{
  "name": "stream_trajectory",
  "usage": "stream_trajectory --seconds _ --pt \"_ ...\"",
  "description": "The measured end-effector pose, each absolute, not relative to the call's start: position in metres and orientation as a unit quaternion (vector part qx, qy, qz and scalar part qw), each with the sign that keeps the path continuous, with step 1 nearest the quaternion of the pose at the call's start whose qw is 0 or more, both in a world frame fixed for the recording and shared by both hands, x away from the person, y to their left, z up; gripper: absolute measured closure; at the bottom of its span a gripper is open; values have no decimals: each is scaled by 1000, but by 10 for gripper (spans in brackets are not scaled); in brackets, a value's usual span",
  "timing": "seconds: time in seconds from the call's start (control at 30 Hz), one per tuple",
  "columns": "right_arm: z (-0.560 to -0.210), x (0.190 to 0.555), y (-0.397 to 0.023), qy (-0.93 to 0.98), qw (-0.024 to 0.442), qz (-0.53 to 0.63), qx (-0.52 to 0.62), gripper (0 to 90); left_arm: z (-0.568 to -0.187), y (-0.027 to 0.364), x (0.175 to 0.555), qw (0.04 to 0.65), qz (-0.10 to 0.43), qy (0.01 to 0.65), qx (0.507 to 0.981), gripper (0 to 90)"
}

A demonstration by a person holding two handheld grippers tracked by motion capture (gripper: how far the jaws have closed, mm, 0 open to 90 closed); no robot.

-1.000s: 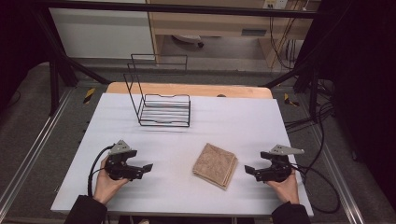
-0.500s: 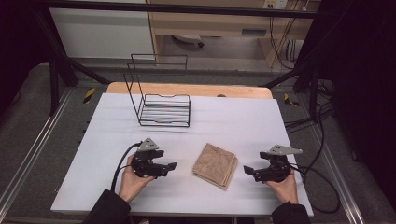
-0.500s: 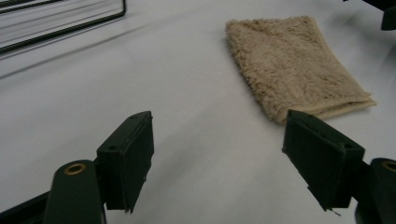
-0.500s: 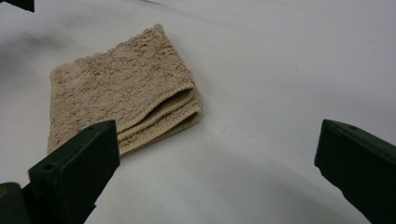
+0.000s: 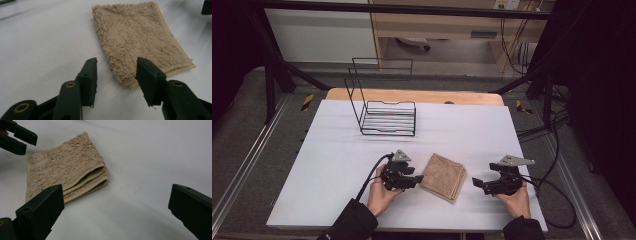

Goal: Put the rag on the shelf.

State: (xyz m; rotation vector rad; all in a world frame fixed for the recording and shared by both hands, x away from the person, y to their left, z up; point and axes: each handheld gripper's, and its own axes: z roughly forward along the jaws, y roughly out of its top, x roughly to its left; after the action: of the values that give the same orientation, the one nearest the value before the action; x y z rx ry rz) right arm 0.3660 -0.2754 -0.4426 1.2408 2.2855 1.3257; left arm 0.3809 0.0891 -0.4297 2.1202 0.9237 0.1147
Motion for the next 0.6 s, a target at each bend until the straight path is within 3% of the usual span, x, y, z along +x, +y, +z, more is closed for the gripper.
stream_trajectory --seconds 0.53,0.6 --pt "-443 367 -273 781 110 451 419 11 -446 72 384 378 11 370 849 748" --pt "-443 367 -272 780 108 450 422 13 -445 73 384 377 8 374 848 825"
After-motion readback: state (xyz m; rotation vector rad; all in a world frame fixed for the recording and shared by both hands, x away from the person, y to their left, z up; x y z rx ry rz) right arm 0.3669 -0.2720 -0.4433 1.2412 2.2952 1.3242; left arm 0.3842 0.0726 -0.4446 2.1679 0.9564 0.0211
